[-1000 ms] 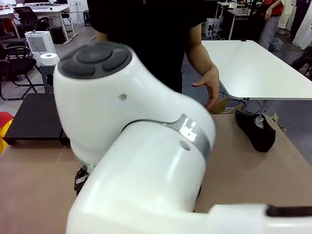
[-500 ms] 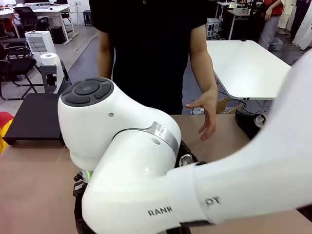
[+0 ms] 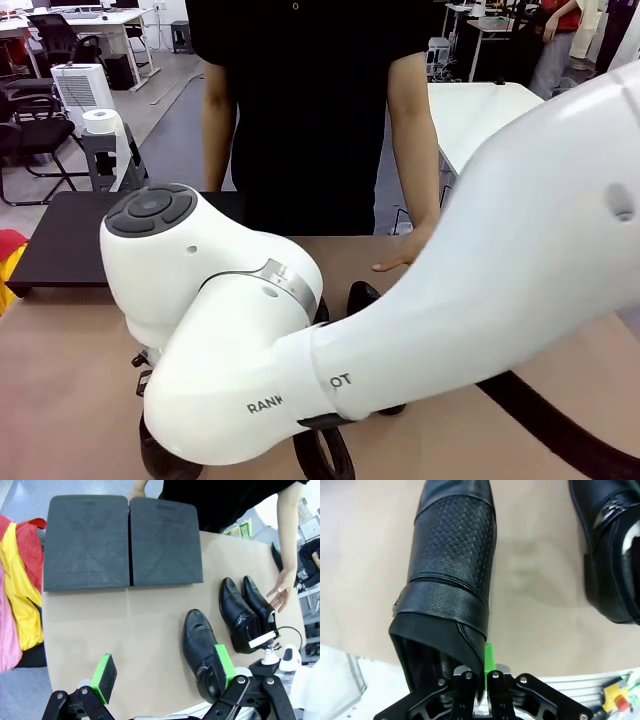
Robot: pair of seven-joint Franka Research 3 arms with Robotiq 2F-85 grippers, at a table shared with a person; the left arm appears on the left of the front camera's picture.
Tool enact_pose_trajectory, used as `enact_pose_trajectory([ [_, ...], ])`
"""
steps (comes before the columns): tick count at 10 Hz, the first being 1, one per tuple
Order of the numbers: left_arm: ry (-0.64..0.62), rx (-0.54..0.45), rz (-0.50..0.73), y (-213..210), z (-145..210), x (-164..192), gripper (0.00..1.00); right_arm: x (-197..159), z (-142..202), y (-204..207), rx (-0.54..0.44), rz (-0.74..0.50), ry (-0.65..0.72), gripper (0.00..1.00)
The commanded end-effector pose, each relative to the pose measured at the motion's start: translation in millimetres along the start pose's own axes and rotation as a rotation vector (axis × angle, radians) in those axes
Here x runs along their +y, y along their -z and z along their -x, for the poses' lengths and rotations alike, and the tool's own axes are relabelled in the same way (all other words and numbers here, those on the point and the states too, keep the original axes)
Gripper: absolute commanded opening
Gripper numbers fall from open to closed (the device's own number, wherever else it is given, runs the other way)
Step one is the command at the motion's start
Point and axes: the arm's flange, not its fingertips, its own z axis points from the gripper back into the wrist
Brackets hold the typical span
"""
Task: Organize the shoes by placing them on the stand.
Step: Pick up one Shoe and place it in the middle of the table.
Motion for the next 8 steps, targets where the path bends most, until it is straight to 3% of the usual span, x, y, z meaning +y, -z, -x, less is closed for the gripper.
enact_pose_trajectory([
  [1,0.009,0.001,0.015,-1,0,1,1.0,12,-10,13,-0.04,0.026,0.08,0.0],
  [3,0.009,0.001,0.015,-1,0,1,1.0,6,-18,25,-0.038,0.032,0.105,0.0],
  [4,0.009,0.001,0.015,-1,0,1,1.0,5,-19,26,-0.028,0.034,0.094,0.05],
  [8,0.009,0.001,0.015,-1,0,1,1.0,-4,-20,13,-0.036,0.027,0.075,0.8],
])
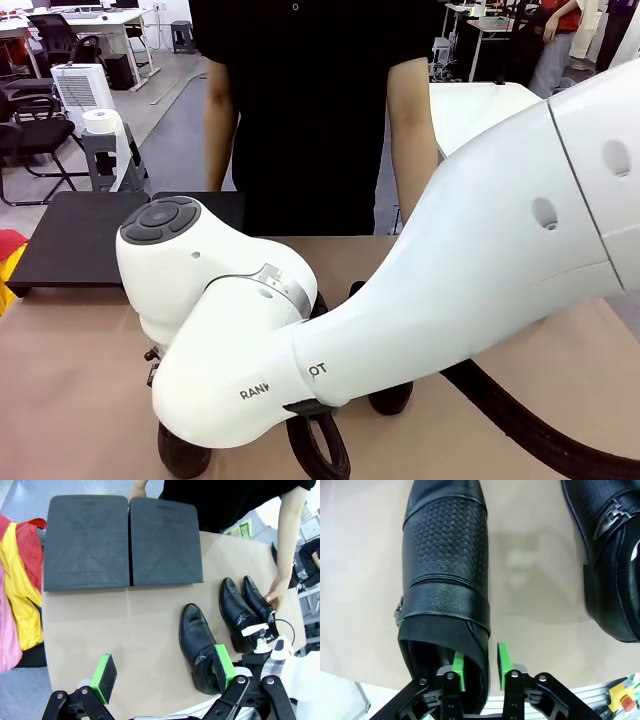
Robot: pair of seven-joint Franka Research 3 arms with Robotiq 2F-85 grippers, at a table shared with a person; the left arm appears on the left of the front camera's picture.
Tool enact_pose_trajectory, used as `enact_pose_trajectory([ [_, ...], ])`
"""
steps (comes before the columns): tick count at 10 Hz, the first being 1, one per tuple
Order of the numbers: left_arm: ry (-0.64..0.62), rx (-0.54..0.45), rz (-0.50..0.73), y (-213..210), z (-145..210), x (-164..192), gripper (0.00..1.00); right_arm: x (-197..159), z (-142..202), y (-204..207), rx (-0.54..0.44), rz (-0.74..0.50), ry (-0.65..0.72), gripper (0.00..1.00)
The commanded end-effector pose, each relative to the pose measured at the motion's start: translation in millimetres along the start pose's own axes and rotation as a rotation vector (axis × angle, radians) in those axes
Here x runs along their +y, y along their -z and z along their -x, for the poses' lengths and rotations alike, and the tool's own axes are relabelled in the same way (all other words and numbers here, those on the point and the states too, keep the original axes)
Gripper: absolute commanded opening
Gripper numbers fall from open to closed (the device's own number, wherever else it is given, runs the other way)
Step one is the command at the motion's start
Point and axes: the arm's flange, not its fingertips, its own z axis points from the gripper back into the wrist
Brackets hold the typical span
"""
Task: Organize the shoes by placing them on the stand.
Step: Pick up one Shoe and place it in the middle of the table.
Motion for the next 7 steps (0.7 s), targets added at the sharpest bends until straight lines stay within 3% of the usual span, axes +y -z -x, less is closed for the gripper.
enact_pose_trajectory([
  [1,0.009,0.001,0.015,-1,0,1,1.0,-4,-1,-12,-0.03,-0.017,0.018,0.99],
  [7,0.009,0.001,0.015,-1,0,1,1.0,-28,11,-67,-0.059,-0.061,0.019,1.0],
])
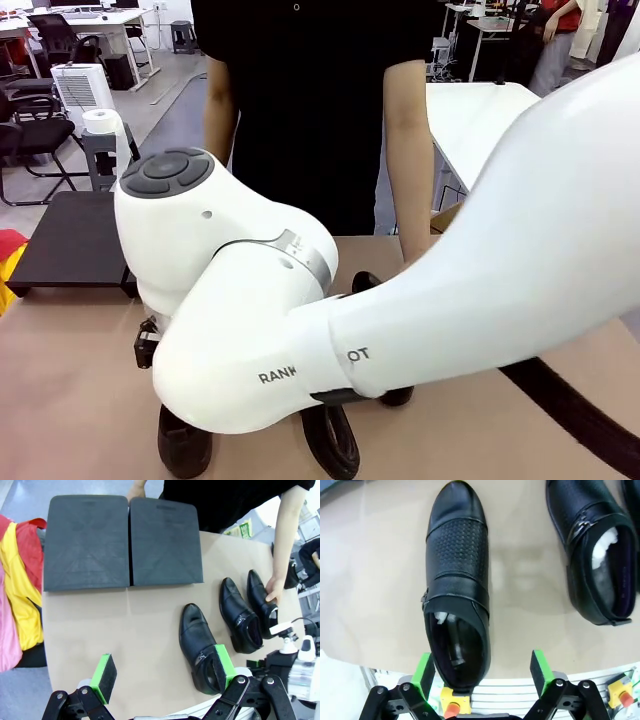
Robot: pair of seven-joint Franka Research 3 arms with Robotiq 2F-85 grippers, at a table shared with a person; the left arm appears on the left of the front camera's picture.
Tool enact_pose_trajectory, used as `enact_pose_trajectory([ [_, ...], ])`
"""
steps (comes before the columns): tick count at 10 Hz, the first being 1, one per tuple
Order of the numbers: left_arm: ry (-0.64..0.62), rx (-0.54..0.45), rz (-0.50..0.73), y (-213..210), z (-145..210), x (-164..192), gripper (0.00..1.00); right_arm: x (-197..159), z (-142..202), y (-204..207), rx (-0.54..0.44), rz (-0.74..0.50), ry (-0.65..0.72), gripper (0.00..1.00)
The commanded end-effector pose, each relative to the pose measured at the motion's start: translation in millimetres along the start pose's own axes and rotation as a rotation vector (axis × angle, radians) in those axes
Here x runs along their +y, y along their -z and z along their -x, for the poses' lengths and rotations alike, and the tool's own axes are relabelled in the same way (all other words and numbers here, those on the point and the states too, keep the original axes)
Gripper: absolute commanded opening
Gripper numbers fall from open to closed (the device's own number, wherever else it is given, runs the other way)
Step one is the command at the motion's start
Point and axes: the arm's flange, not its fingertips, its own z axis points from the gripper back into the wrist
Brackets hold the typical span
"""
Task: Organize the shoes by placing them on the stand.
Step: Pick up one Shoe and place it in the middle of the table.
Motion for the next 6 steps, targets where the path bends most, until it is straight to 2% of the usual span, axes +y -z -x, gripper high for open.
enact_pose_trajectory([
  [1,0.009,0.001,0.015,-1,0,1,1.0,-25,8,-26,-0.018,0.017,-0.004,1.0],
  [2,0.009,0.001,0.015,-1,0,1,1.0,-44,21,-63,-0.017,0.042,-0.055,1.0],
  [3,0.009,0.001,0.015,-1,0,1,1.0,-6,3,-12,-0.017,0.004,-0.003,1.0],
  [4,0.009,0.001,0.015,-1,0,1,1.0,-6,3,-12,-0.017,0.004,-0.003,1.0],
  [5,0.009,0.001,0.015,-1,0,1,1.0,-21,15,-42,-0.04,0.021,-0.019,1.0],
  [6,0.009,0.001,0.015,-1,0,1,1.0,-49,5,-59,-0.055,0.052,0.002,1.0],
])
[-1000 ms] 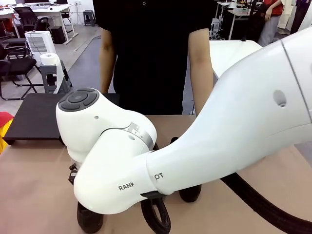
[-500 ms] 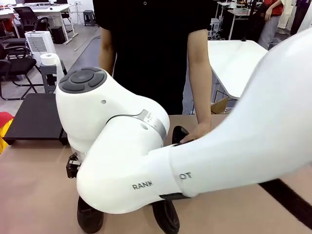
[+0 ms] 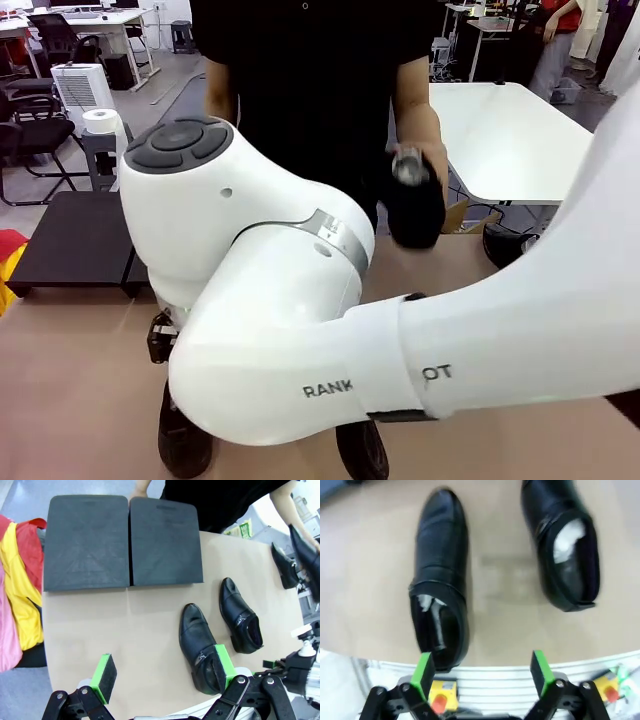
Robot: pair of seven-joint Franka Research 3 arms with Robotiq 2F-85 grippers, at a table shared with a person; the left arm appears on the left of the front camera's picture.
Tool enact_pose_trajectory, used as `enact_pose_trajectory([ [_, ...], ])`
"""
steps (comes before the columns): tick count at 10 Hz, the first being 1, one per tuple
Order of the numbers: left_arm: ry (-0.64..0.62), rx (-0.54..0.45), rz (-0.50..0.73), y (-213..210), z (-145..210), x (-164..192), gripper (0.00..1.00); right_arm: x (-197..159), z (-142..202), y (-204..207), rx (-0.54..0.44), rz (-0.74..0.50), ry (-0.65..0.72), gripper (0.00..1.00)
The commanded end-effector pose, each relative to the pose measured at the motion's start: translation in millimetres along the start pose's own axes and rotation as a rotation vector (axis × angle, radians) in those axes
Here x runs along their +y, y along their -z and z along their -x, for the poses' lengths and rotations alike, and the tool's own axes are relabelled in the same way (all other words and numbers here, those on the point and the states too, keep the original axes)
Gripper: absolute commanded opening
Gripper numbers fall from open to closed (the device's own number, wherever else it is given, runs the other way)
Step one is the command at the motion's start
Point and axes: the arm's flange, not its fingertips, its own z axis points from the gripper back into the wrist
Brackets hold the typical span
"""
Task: Organize the shoes by placing them on the stand.
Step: Pick up one Shoe and place it in the middle of the table, then place the Shoe from the middle of the table onto the Shoes Stand.
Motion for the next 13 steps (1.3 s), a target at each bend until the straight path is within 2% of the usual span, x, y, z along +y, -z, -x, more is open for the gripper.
enact_pose_trajectory([
  [1,0.009,0.001,0.015,-1,0,1,1.0,-52,-13,-38,-0.035,0.004,0.037,1.0],
  [3,0.009,0.001,0.015,-1,0,1,1.0,-109,-30,-59,-0.05,0.02,0.063,1.0],
  [6,0.009,0.001,0.015,-1,0,1,1.0,-183,-54,-59,0.038,-0.013,0.021,1.0],
  [7,0.009,0.001,0.015,-1,0,1,1.0,-135,-49,-64,-0.026,0.018,0.073,1.0],
  [13,0.009,0.001,0.015,-1,0,1,1.0,-135,-49,-64,-0.026,0.018,0.073,1.0],
])
